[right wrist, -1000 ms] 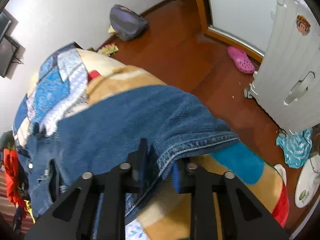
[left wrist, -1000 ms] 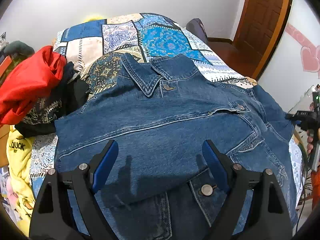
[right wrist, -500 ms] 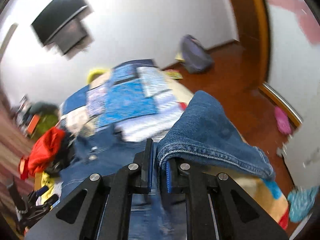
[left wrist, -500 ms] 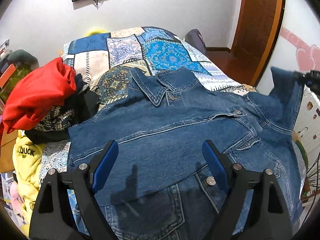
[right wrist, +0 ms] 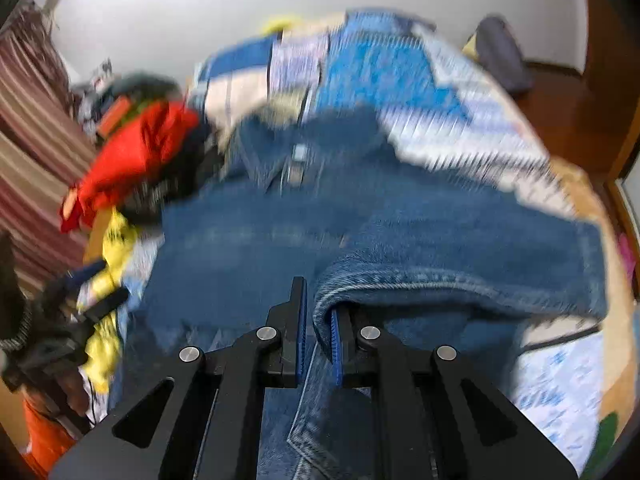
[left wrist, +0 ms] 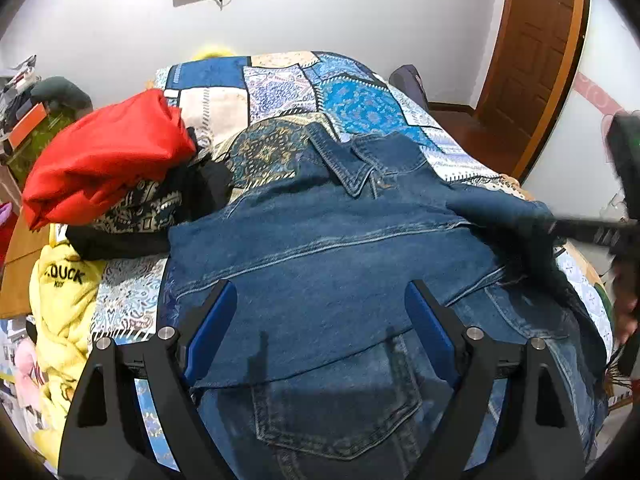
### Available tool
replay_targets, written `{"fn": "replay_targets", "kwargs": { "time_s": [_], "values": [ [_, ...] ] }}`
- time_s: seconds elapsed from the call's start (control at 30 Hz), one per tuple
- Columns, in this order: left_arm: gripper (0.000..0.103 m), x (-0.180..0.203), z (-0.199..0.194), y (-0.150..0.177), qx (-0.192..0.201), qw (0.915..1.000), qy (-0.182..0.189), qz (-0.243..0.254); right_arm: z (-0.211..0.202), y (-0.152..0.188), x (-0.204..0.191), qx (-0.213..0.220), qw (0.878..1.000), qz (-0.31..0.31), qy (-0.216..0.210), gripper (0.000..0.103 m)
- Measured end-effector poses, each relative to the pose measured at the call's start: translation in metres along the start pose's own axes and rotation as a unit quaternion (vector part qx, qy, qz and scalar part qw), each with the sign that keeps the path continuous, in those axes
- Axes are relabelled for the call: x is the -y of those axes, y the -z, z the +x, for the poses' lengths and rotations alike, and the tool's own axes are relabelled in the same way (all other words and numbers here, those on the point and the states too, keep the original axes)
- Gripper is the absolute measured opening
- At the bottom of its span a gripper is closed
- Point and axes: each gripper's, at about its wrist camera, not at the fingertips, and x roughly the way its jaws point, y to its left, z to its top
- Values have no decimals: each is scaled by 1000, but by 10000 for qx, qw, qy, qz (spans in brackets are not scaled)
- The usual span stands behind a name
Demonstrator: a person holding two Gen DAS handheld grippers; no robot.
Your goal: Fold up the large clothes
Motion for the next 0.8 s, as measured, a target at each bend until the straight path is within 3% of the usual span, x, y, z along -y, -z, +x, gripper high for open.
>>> {"fn": "replay_targets", "kwargs": {
  "time_s": [0.2,0.33,0.47,0.57,0.8],
  "values": [
    [86,-5,2,10,-94,9999,-55,-8,25,11,-10,-711,9970,-247,204,12],
    [86,-3,4,12,-124,9999,-63,15,18,12,-17,-988,9945,-322,135,28],
    [86,5,3,9,-102,9999,-50,87,3,17,-17,-870,9939,-499,458,34],
    [86,13,2,6,-76,9998,-42,183,-13,19,-11,-715,9951,-491,476,34],
    [86,34,3,-1,-69,9990,-13,431,-62,20,37,89,9964,200,813,37]
  ]
}}
